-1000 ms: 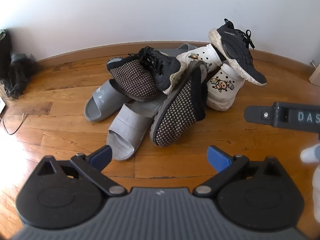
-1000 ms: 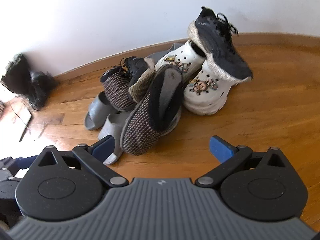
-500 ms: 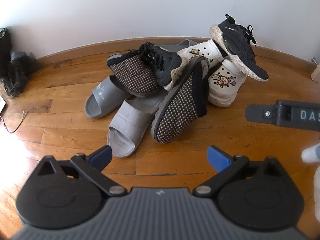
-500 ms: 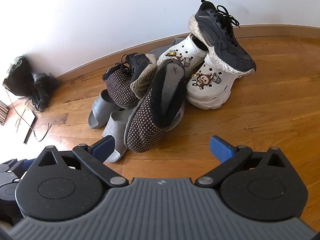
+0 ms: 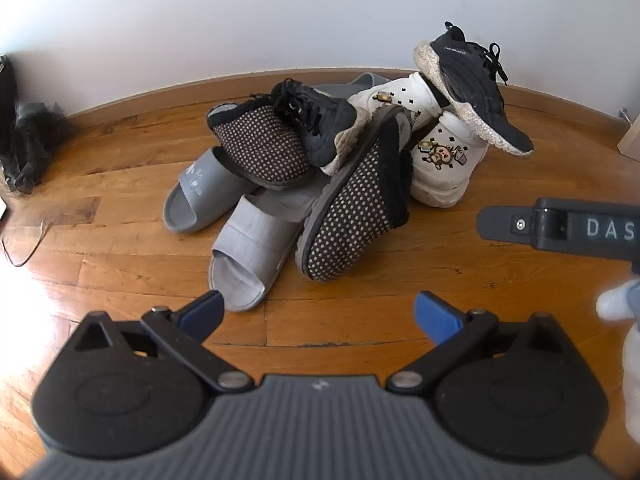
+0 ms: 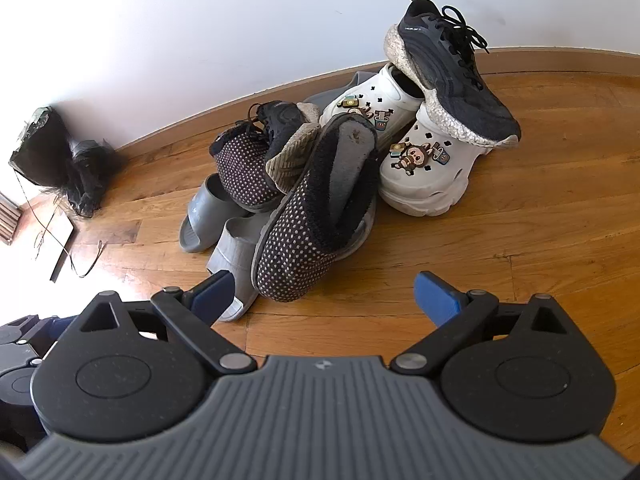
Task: Organize scattered shoes
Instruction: 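Move both tools toward the heap of shoes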
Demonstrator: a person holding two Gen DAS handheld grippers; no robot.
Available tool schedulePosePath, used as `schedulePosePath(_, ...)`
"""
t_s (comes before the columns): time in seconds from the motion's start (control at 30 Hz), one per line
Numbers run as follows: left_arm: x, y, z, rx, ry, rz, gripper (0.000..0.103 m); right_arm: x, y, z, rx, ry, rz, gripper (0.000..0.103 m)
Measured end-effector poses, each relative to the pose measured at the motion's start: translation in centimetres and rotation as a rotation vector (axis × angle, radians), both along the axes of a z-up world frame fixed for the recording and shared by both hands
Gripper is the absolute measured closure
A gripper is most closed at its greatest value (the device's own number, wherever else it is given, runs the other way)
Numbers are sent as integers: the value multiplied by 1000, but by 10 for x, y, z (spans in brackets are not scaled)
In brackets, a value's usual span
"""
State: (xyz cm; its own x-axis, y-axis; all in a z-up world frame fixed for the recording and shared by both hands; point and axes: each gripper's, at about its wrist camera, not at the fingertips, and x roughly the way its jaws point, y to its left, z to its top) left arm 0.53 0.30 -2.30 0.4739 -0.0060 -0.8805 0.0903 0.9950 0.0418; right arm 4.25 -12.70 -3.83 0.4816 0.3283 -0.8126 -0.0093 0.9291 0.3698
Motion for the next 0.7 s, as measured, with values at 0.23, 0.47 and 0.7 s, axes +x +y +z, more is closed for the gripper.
schedulePosePath(0.23,2,4,-2,5,2,11,0,1,0,-1,5,4,-1,5)
schedulePosePath(0.47,5,14,-4,13,5,37,0,2,-1,-3,13,7,-7,5)
schedulePosePath(0.7,13,30,-4,13,-2,76,0,4,0,-7,21,15,-9,5)
